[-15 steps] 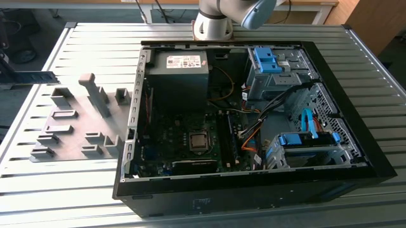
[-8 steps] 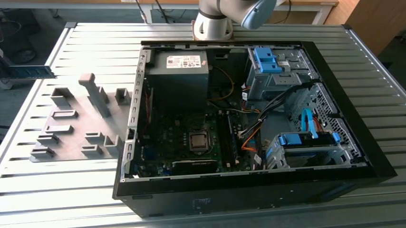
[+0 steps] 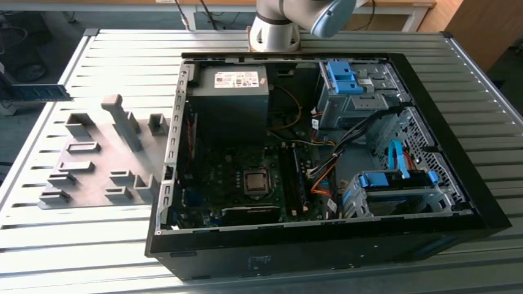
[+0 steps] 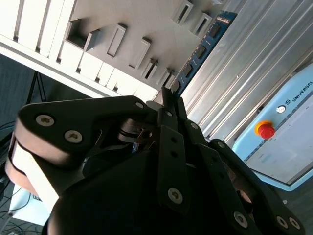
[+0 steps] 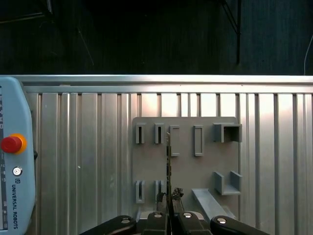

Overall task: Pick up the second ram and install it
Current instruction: 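Pick up the second ram and move it above second insertion slot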

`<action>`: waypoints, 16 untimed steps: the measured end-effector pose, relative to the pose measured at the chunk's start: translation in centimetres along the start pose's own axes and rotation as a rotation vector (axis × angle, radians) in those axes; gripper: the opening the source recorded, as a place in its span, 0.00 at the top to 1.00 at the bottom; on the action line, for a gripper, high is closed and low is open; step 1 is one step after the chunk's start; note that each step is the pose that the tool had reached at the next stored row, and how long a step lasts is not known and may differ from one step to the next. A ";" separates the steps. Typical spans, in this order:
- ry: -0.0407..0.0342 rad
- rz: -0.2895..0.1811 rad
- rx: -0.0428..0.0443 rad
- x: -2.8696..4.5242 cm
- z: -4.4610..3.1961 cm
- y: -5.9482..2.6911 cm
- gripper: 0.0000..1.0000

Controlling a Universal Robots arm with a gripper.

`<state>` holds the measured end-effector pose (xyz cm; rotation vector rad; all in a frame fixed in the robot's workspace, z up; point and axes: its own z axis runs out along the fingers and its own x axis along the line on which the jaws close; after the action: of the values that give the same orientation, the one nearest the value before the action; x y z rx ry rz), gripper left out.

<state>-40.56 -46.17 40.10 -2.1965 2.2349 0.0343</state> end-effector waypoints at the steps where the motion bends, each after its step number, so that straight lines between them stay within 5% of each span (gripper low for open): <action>1: 0.0000 0.000 0.0000 0.00 0.00 -0.05 0.86; 16: -0.0002 0.000 0.0002 -0.02 0.00 -1.56 0.86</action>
<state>-39.00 -46.18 40.09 -2.1963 2.2347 0.0342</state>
